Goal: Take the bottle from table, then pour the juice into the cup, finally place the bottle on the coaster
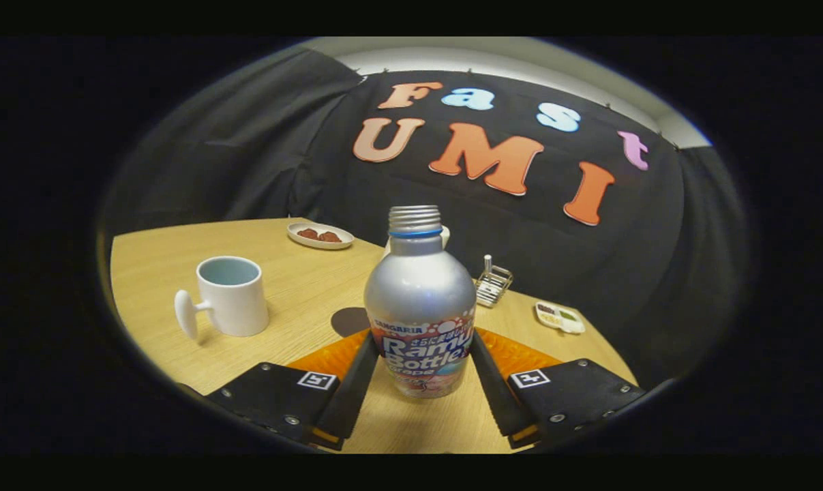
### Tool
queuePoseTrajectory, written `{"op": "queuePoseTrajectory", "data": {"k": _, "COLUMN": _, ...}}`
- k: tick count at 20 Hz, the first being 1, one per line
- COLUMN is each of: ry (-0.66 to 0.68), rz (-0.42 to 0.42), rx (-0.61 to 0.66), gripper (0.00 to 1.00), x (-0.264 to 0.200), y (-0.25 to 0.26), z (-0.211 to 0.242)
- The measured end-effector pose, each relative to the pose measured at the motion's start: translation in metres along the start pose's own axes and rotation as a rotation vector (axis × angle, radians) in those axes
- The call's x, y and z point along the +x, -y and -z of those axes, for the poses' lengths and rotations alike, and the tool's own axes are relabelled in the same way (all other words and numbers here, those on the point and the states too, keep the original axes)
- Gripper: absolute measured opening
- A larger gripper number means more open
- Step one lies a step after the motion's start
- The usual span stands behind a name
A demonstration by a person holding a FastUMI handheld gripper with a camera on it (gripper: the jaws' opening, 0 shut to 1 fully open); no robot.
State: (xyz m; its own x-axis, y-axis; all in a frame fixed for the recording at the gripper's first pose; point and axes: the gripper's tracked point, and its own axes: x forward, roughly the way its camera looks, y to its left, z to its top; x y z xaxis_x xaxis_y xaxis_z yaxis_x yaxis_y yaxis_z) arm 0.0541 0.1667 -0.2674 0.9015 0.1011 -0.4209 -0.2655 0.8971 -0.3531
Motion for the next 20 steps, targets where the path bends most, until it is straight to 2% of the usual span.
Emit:
{"op": "queuePoseTrajectory", "data": {"k": 7, "ry": -0.011, "rz": 0.047, "rx": -0.286, "gripper": 0.77, "x": 0.008, "y": -0.010, "z": -0.018}}
{"op": "queuePoseTrajectory", "data": {"k": 20, "ry": 0.053, "rz": 0.090, "rx": -0.781, "gripper": 0.77, "x": 0.010, "y": -0.042, "z": -0.041}}
